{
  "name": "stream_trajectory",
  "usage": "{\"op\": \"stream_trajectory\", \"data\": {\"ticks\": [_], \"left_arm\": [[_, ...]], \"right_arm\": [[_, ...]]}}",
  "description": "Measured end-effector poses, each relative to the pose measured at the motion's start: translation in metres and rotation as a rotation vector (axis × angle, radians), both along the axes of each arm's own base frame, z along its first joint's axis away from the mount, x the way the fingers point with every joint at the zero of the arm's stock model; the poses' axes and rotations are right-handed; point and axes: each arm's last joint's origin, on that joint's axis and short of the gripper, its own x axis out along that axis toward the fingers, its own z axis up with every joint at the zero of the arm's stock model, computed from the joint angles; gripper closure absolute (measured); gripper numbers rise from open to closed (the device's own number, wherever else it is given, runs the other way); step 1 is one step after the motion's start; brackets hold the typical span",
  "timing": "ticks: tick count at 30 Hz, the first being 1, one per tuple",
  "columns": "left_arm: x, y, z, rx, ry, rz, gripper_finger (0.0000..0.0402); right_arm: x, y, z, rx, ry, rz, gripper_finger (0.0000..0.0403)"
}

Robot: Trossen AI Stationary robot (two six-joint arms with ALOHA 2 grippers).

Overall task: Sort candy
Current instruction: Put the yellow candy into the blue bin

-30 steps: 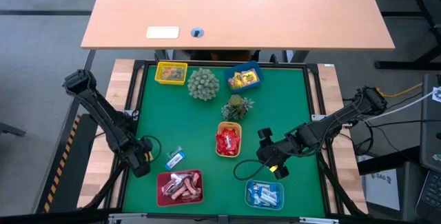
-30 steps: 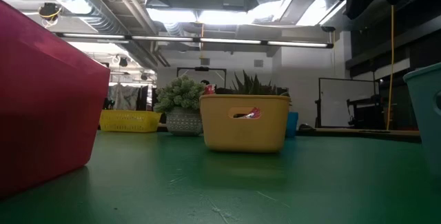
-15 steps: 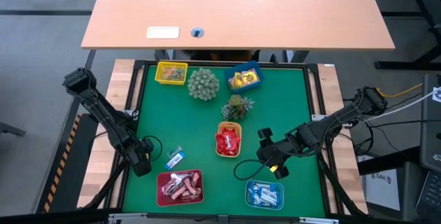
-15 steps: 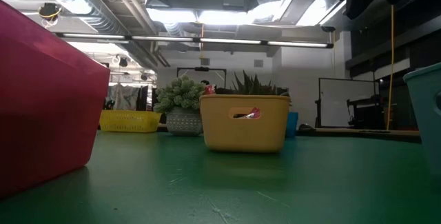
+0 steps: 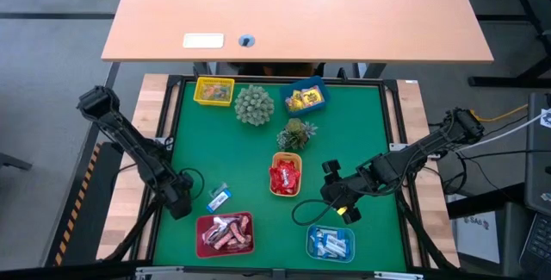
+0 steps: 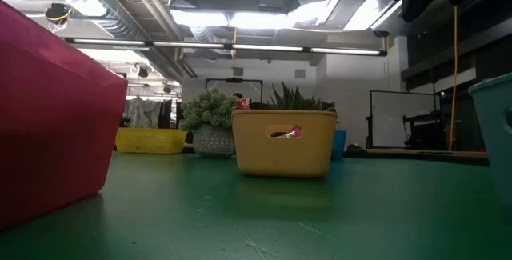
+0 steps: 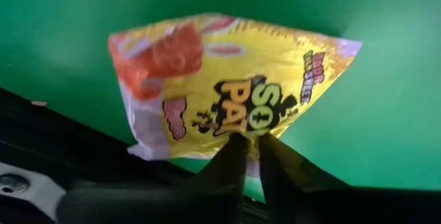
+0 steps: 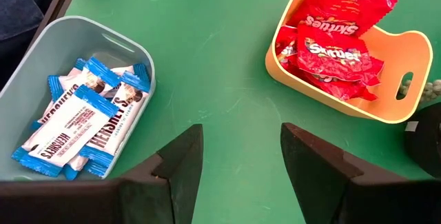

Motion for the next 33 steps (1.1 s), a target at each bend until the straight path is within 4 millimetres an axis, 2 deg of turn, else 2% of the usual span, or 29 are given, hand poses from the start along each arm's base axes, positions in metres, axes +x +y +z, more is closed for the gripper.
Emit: {"op": "stream_trajectory", "data": {"ticks": [3, 10, 13, 20, 33], "left_arm": [[0.003, 0.001, 0.0, -0.015, -0.009, 0.019, 0.0396], [0.01, 0.003, 0.0, -0.015, -0.057, 0.041, 0.0401], [0.015, 0.002, 0.0, -0.01, -0.14, 0.027, 0.0401], [0.028, 0.006, 0.0, 0.126, -0.375, 0.048, 0.0401], [0.047, 0.024, 0.002, 0.361, -0.591, 0.084, 0.0401]], "right_arm": [[0.0, 0.0, 0.0, 0.0, 0.0, 0.0, 0.0207], [0.0, 0.0, 0.0, 0.0, 0.0, 0.0, 0.0207], [0.0, 0.0, 0.0, 0.0, 0.0, 0.001, 0.0207], [0.0, 0.0, 0.0, 0.0, 0.0, 0.0, 0.0207], [0.001, 0.001, 0.001, 0.006, -0.016, 0.005, 0.0207]]}}
